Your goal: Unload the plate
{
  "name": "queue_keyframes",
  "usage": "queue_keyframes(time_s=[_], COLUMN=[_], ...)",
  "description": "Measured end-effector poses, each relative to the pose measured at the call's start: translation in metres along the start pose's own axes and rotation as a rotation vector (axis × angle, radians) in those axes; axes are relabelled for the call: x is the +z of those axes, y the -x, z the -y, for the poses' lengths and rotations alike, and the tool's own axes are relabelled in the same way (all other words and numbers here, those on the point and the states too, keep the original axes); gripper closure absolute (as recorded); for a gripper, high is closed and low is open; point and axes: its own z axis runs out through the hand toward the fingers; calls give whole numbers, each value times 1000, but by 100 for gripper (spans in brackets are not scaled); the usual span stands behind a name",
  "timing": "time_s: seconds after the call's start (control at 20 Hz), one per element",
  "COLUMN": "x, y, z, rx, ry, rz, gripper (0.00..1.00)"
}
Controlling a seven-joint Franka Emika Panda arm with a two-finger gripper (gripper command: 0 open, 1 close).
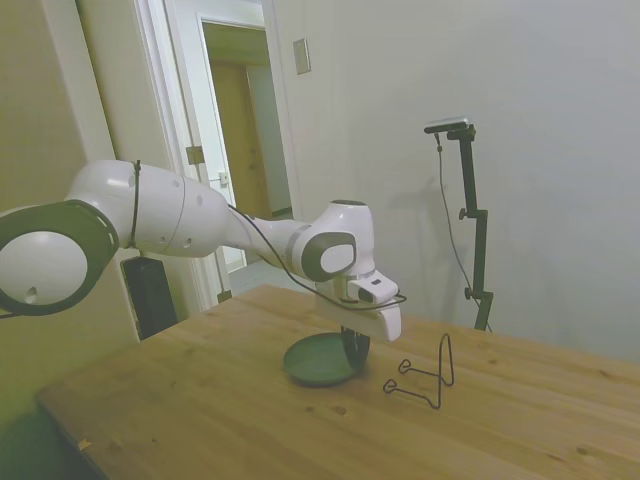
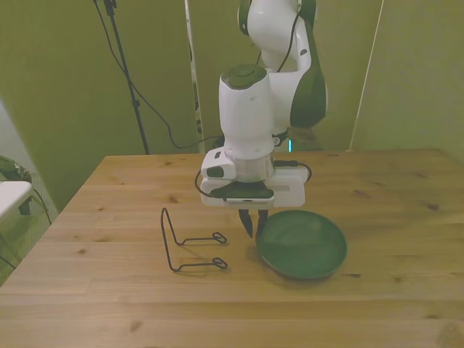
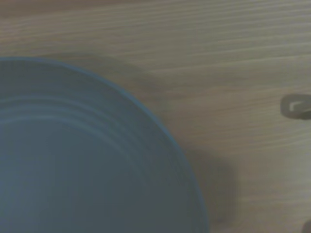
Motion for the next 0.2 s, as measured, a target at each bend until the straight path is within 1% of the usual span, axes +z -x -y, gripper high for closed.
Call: queue_keyframes(time_s=[0.1,0.2], x=[-23,-57], y=[3,7], z=[1,0], rx=[-4,-8], ry=[-21,-42], rz=[-18,-32], gripper=[0,0])
